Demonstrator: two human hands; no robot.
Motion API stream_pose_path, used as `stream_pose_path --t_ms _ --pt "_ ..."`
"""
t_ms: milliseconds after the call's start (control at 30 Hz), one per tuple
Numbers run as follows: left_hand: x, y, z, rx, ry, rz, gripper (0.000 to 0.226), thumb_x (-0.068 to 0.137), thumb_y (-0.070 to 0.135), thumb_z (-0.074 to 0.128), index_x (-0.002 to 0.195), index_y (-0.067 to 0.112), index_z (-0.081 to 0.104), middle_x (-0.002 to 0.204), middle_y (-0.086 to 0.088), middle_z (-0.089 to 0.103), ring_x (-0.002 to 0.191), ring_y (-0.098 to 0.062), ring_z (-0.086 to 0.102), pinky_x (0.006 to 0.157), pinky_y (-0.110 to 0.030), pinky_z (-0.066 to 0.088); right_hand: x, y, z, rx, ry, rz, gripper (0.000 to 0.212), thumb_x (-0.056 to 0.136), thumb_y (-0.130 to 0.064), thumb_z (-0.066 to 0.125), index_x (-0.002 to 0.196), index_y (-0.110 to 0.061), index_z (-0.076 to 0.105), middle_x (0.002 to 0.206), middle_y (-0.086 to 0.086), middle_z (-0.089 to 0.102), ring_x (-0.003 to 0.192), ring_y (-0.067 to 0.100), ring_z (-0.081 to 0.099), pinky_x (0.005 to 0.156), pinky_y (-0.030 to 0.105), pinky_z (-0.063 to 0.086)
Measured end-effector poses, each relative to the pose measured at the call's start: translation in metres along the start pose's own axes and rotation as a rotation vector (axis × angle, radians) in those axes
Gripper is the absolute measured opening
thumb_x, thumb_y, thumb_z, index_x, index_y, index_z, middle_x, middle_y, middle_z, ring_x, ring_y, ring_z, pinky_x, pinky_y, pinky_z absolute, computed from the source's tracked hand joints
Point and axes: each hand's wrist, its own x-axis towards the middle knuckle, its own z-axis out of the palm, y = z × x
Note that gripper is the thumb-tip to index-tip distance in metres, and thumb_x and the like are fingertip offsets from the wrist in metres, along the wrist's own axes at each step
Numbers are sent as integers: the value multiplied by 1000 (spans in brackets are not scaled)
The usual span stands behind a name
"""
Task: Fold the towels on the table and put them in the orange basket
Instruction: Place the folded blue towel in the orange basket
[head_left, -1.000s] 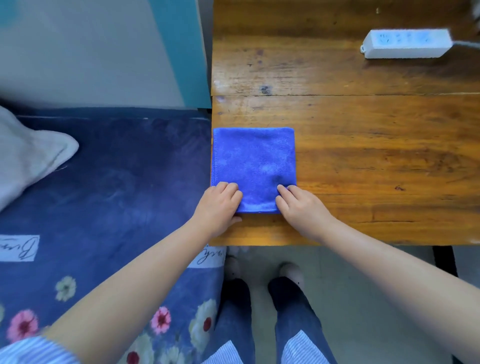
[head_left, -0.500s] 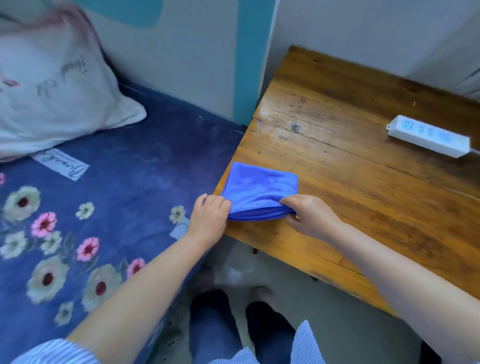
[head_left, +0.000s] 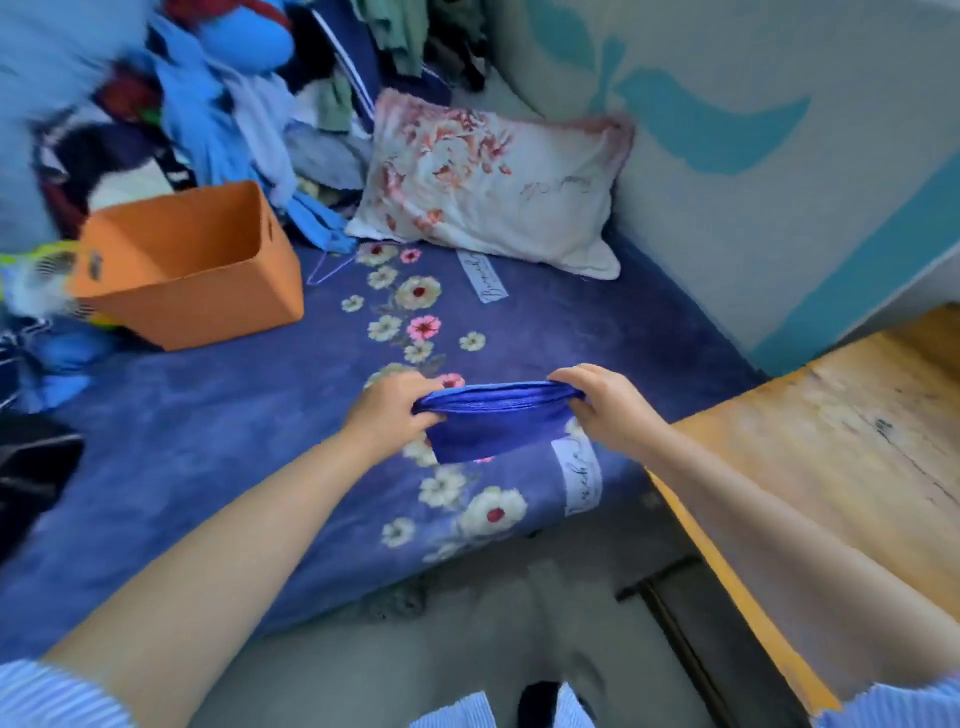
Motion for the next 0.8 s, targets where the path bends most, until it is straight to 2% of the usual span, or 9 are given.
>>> stream_pose_path --t_ms 100,200,300,433,533,667,733,800 --pt "-44 -45 -41 -45 106 -130 17 80 8 65 96 11 69 82 -8 60 85 -27 54 69 -29 36 21 -66 28 40 -4 -91 37 78 15 48 112 5 60 111 22 62 103 35 58 88 31 39" --pt "-100 -92 -87 -18 193 -226 7 81 11 63 86 9 68 71 0 49 74 -21 46 67 -31 37 34 -141 64 72 0 -164 39 77 17 47 112 7 60 111 23 62 104 36 57 88 28 37" --pt "-149 -132 -126 -4 267 -256 9 81 12 64 86 5 68 72 -5 53 72 -18 44 63 -27 29 42 -204 97 69 -26 -219 40 76 16 45 111 4 60 109 21 62 102 35 55 77 23 32" --pt "-200 -177 -170 -19 355 -327 11 80 11 65 87 2 68 74 -10 57 73 -19 47 67 -32 36 53 -276 136 93 -48 -264 44 72 14 48 113 2 58 110 20 59 104 33 53 72 17 29" --pt "-220 -204 -194 -22 423 -349 8 79 8 65 85 3 67 69 -3 52 69 -17 46 62 -25 31 63 -316 159 77 -69 -313 41 74 5 59 114 1 56 111 20 57 105 32 52 72 19 29" --pt "-221 -237 -216 -42 490 -377 10 80 5 64 89 0 66 78 -13 58 70 -18 47 71 -29 38 94 -354 179 60 -32 -325 37 75 3 61 112 2 55 111 20 55 104 32 51 65 15 23" --pt "-211 -256 -227 -61 509 -386 10 81 5 63 89 -1 65 77 -12 56 71 -20 47 73 -32 40 117 -367 185 50 -28 -325 34 76 7 56 109 5 55 109 22 55 102 35 51 69 23 28" --pt "-192 -277 -238 -67 534 -394 10 81 5 63 88 -1 65 76 -7 51 72 -19 46 67 -29 33 147 -376 191 29 -35 -333 30 77 7 54 107 8 55 107 24 56 99 38 52 73 29 31"
